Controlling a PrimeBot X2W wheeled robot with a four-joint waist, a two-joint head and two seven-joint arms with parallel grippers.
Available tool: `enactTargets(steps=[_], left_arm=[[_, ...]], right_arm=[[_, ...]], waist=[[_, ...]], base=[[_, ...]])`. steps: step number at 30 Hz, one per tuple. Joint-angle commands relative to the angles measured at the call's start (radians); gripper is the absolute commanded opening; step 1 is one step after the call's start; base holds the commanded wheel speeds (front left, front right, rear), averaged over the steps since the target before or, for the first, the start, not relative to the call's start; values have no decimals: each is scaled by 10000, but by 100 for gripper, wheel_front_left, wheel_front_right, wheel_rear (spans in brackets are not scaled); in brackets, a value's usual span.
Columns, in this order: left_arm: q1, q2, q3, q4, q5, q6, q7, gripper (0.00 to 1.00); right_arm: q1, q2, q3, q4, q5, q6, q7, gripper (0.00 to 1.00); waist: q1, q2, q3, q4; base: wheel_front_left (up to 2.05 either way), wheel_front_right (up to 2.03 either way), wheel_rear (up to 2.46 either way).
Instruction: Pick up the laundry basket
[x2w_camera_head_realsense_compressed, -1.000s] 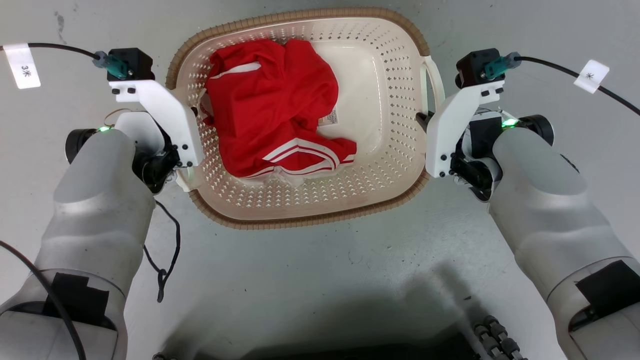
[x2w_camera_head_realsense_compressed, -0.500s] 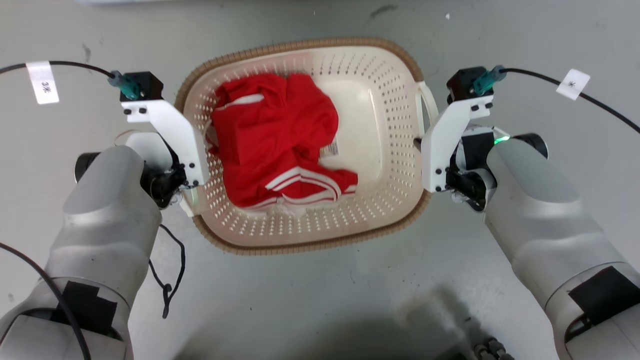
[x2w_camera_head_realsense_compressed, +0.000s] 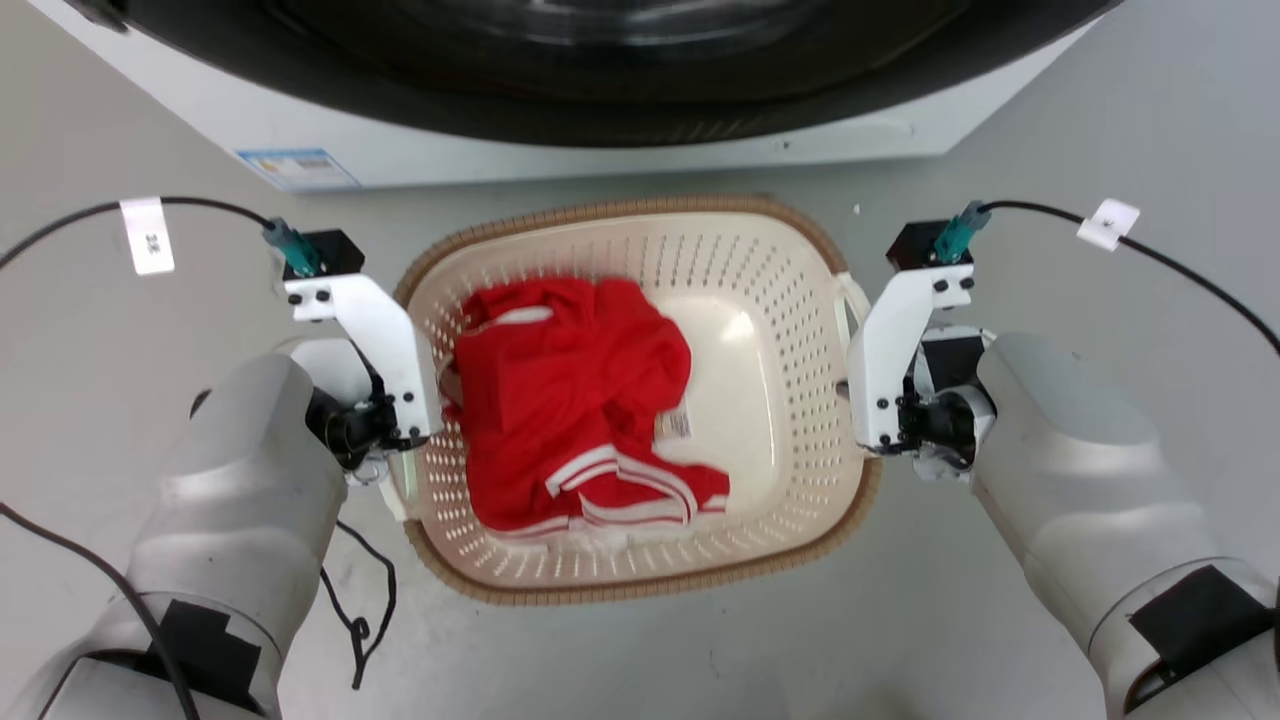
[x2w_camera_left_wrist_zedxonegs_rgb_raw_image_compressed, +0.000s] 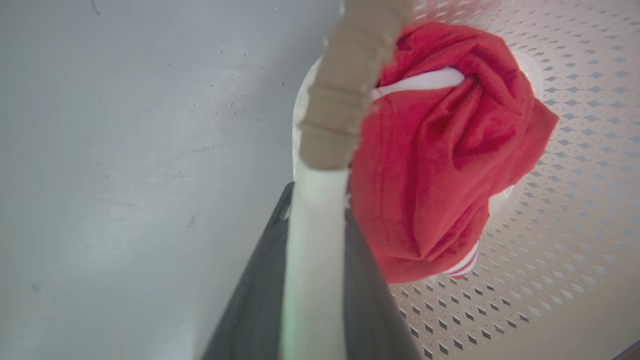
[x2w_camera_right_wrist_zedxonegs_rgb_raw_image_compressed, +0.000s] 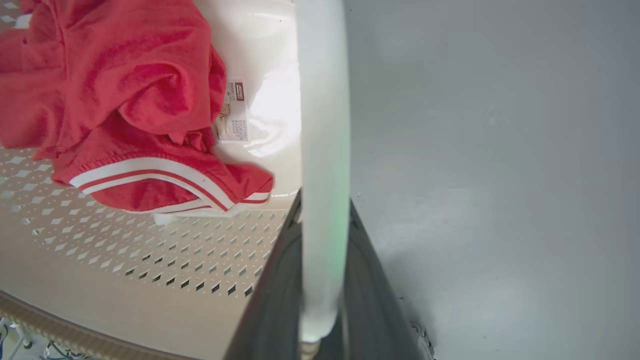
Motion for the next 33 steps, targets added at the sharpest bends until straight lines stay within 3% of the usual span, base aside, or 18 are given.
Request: enactTargets(steps=[1,15,33], left_arm=[[179,31,-54,54,-95,13,109,0],[882,-90,-287,381,-655,13,996,0],[2086,-322,-741,534,-989,12,1469,0]], right_arm=[[183,-47,26,79,68,0,192,0],[719,-70,-203,276,425,-1,2054,0],[2171,-237,-881,288,-115,-3,2938,0]], waist=[[0,0,-756,49],[0,0,-3154,55],[0,0,-5521,177]], base=[[0,0,0],[0,0,0],[0,0,0]])
